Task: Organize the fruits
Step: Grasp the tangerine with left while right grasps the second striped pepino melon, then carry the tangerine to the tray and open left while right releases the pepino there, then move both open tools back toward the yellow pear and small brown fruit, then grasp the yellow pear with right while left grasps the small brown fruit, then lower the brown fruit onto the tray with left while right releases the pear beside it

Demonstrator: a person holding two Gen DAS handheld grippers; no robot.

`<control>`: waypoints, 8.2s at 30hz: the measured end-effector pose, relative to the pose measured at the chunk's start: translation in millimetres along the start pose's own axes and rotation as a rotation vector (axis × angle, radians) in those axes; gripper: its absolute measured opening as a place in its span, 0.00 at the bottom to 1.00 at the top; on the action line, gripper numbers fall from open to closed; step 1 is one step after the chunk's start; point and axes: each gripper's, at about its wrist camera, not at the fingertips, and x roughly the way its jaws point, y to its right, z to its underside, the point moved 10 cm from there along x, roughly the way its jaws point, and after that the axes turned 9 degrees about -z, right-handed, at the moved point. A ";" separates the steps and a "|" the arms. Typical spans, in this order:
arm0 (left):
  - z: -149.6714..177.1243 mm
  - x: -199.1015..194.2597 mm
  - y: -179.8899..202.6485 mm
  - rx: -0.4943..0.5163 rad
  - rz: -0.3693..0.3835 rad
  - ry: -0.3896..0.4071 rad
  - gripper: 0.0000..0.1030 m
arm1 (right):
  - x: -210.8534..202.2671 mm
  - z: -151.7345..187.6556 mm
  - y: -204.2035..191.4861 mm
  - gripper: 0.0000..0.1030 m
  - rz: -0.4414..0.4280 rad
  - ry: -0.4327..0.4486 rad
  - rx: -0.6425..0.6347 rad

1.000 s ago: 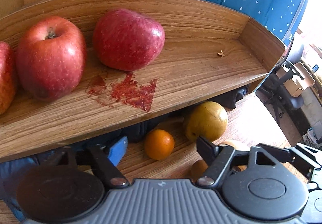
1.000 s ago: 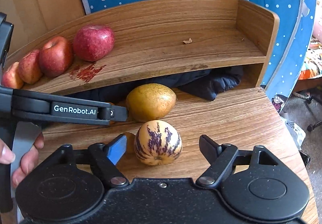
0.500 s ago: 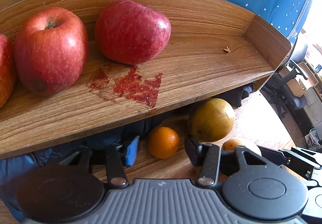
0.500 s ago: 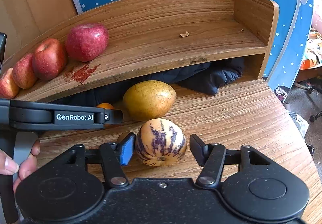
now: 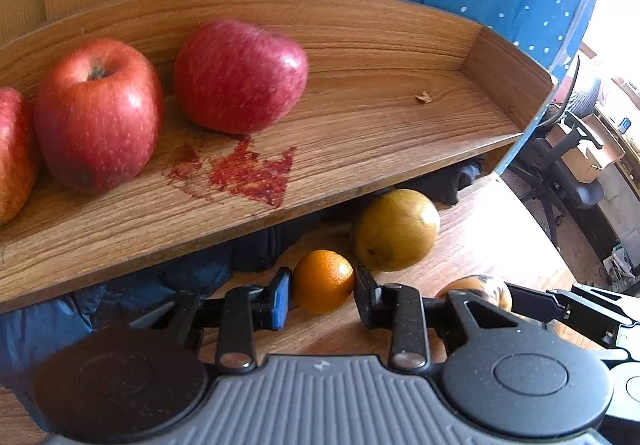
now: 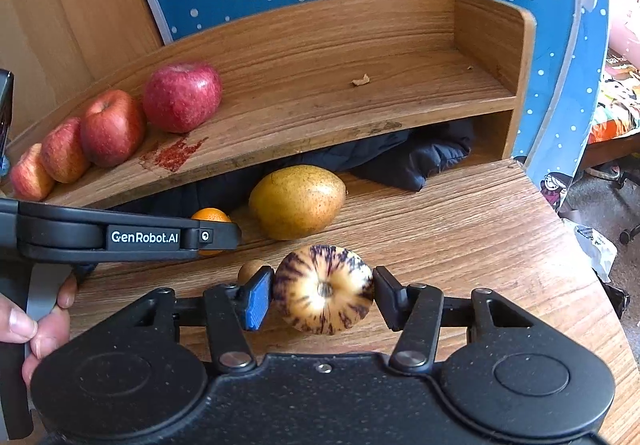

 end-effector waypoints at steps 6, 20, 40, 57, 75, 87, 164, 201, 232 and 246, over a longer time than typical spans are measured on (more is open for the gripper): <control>7.9 -16.5 5.7 0.005 0.000 0.004 0.35 | -22.5 6.2 2.7 0.54 -0.011 0.024 0.005; 49.5 -58.5 40.1 0.037 0.031 -0.018 0.35 | -74.2 46.8 2.6 0.54 -0.048 0.005 -0.011; 90.3 -69.7 66.8 -0.006 0.012 -0.094 0.44 | -98.9 84.7 12.3 0.55 -0.054 -0.042 -0.043; 115.6 -118.4 43.1 -0.105 -0.128 -0.014 0.95 | -142.8 97.6 1.5 0.96 -0.111 0.014 -0.111; 213.8 -176.0 1.3 -0.201 -0.288 -0.122 0.98 | -165.4 139.8 -22.3 0.99 -0.207 -0.032 -0.190; 205.1 -174.7 31.8 -0.117 -0.264 -0.126 0.98 | -174.5 140.1 -2.7 0.99 -0.173 -0.041 -0.175; 34.4 0.3 47.8 0.190 0.066 -0.004 0.31 | 64.5 -47.9 12.3 0.70 -0.223 -0.243 -0.182; 125.1 -82.2 -1.7 -0.337 -0.174 -0.062 0.31 | -39.9 48.7 -21.8 0.70 -0.384 -0.255 -0.363; 126.3 -92.2 -4.2 -0.361 -0.255 -0.047 0.58 | -48.6 45.3 -17.1 0.77 -0.378 -0.213 -0.369; 128.0 -111.3 -19.5 -0.418 -0.355 -0.007 0.97 | -57.2 37.0 -14.8 0.99 -0.353 -0.138 -0.369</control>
